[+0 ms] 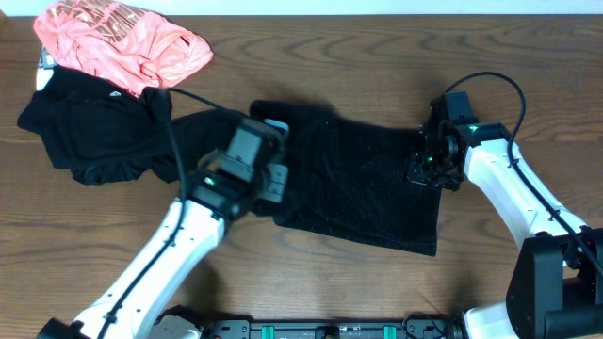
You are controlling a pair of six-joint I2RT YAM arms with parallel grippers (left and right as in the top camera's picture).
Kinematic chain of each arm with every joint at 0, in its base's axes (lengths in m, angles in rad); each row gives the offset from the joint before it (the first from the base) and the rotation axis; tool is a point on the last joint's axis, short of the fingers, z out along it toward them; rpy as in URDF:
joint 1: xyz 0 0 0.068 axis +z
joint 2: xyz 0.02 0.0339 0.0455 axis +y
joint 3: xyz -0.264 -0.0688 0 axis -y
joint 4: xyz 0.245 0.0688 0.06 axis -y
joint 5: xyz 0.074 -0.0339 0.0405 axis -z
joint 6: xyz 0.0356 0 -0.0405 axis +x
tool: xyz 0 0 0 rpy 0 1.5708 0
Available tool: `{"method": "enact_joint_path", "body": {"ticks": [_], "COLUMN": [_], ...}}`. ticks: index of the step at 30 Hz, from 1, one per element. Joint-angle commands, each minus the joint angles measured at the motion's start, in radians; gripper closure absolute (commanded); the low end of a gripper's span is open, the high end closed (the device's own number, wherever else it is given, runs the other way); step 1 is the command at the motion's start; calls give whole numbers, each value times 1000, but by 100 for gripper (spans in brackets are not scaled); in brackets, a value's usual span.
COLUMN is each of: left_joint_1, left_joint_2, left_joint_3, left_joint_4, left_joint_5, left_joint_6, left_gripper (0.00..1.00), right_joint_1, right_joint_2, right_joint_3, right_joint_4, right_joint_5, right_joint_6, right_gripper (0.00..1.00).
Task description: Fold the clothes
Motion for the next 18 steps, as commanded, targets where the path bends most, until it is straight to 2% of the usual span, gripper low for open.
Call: {"method": "enact_joint_path", "body": {"ticks": [1,9,18], "left_joint_1": [61,166,153], "left_joint_2": [-14,-14,-12], "left_joint_3": [141,252,252], "left_joint_4": [-62,-187,-223], "left_joint_5": [-55,-90,-102], "left_joint_6": [100,109,109], "left_gripper": [94,94,94], "right_joint_1": [-9,-9,-5], "right_joint_2": [1,1,1], "right_joint_3": [12,12,12], "right_joint_4": [0,-3,32], "right_joint_5": [8,-21,-62], "right_joint_6": [-19,-42,-53], "right_gripper": [97,97,97]}}
